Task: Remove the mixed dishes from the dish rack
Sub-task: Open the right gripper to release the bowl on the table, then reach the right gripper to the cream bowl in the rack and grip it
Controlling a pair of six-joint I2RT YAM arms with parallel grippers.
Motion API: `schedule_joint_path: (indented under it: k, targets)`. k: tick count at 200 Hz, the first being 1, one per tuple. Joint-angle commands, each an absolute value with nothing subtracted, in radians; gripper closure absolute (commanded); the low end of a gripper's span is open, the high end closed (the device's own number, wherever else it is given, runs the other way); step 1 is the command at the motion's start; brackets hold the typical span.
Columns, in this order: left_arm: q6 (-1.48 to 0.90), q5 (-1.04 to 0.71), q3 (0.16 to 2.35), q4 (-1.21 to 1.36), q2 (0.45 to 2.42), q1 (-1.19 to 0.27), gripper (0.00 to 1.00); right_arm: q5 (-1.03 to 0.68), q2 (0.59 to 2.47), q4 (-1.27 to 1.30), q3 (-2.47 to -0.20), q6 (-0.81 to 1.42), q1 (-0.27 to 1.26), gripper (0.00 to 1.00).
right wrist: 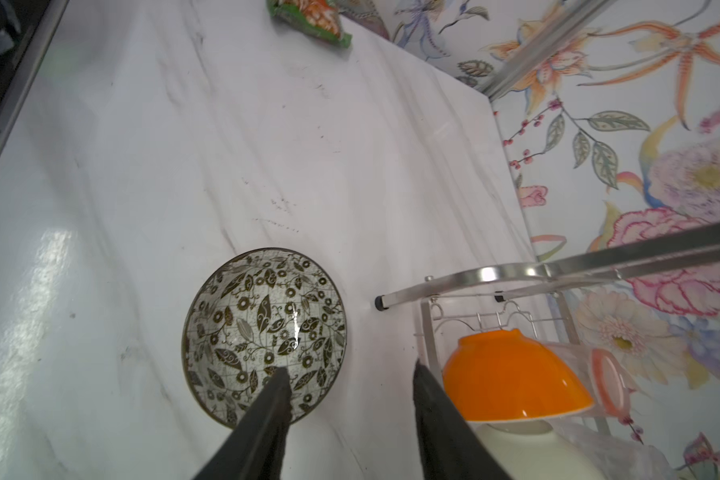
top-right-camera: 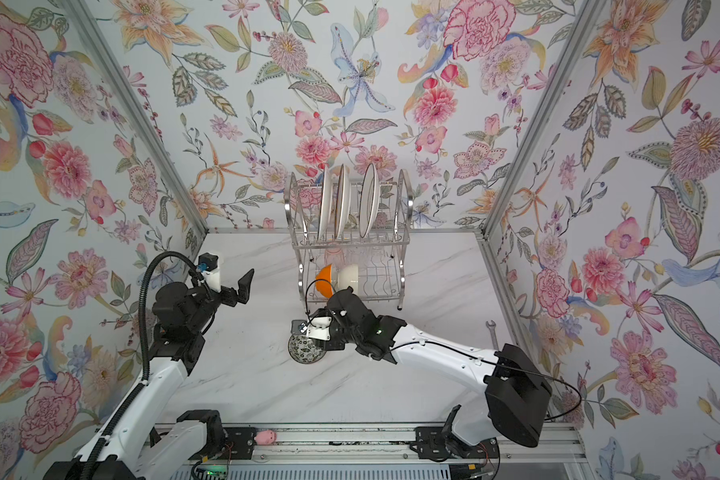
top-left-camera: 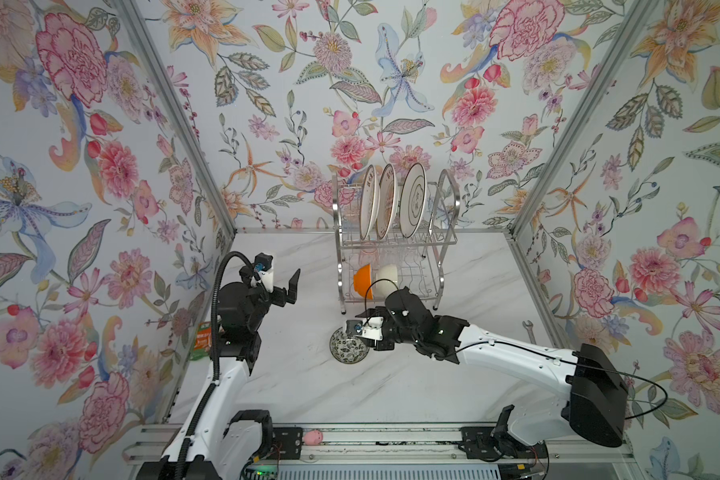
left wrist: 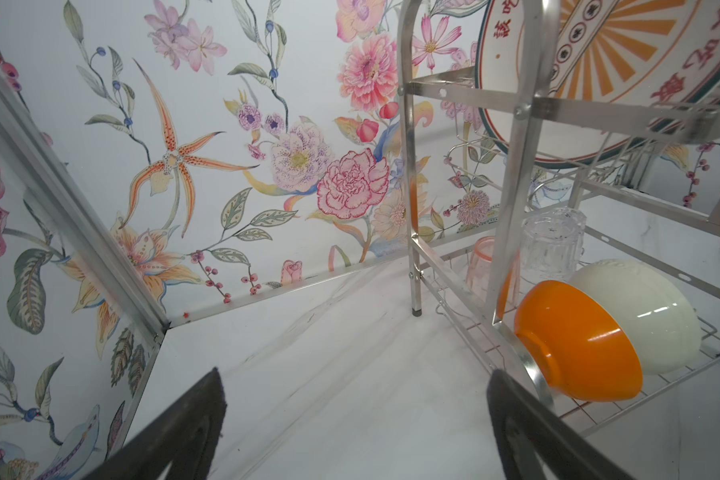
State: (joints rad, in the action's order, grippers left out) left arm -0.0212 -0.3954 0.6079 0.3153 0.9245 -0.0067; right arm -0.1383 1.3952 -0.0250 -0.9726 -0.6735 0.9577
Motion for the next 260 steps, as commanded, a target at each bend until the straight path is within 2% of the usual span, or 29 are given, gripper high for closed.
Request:
schedule_joint_path:
  k: [1,56,115,182,260]
  targets:
    - [0.018,-0.494,0.633,0.311,0.893,-0.004,0.01,-0.228,1.333,0.122,-0.889,-0.494,0.906,0.51]
    - [0.040,-0.485,0.586,0.301,0.877,-0.045,0.01,-0.190,1.246,0.399,-0.686,-0.102,0.725,0.49]
    - [0.078,-0.574,0.553,0.266,0.889,-0.150,0.01,-0.324,1.278,0.598,-0.591,0.156,0.560,0.48]
    - [0.040,-0.505,0.507,0.345,0.960,-0.288,0.01,-0.459,1.437,0.662,-0.646,0.226,0.455,0.47]
    - [0.027,-0.432,0.510,0.402,1.052,-0.344,0.01,-0.548,1.646,0.802,-0.729,0.342,0.415,0.48]
